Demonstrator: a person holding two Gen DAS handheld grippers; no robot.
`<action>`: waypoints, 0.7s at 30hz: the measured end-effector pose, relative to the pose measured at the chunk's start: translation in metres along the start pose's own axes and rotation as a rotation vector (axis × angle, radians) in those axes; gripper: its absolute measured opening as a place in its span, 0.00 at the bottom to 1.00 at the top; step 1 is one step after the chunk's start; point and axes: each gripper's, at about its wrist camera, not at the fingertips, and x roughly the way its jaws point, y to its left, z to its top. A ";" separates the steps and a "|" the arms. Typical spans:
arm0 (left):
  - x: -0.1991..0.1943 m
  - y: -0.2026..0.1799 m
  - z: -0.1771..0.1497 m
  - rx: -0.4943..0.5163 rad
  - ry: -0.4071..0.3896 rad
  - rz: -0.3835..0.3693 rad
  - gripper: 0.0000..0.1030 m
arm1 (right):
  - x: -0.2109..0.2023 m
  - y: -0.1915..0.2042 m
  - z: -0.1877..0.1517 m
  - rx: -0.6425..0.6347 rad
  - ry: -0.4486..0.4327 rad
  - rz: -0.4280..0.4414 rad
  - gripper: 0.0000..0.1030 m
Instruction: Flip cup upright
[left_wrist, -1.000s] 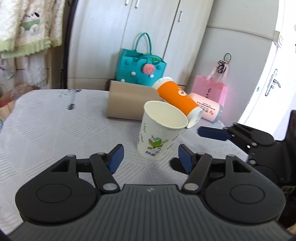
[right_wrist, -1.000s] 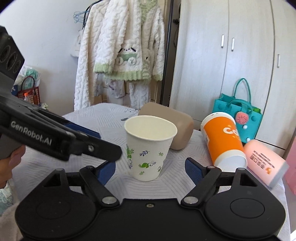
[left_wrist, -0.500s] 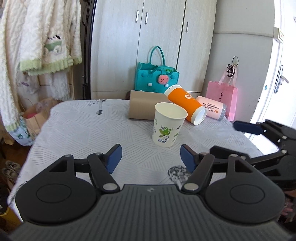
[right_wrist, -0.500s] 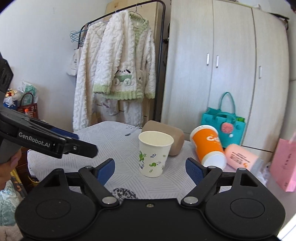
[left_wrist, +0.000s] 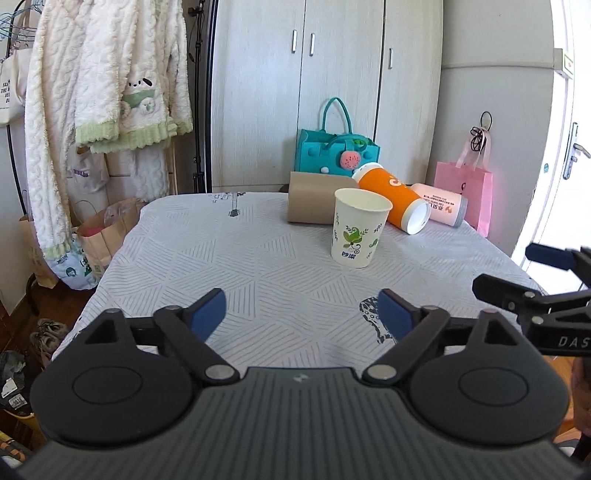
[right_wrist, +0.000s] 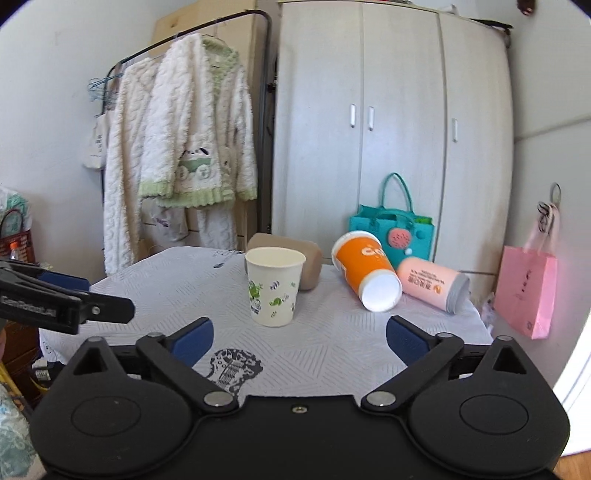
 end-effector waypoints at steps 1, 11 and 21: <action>-0.001 0.000 0.000 -0.004 -0.005 0.001 0.90 | -0.001 -0.001 -0.002 0.015 -0.004 -0.014 1.00; -0.003 0.000 -0.006 -0.001 -0.018 0.040 1.00 | -0.001 -0.008 -0.011 0.062 -0.012 -0.144 1.00; 0.006 0.001 -0.015 -0.032 0.019 0.069 1.00 | -0.006 -0.002 -0.018 0.064 0.003 -0.229 1.00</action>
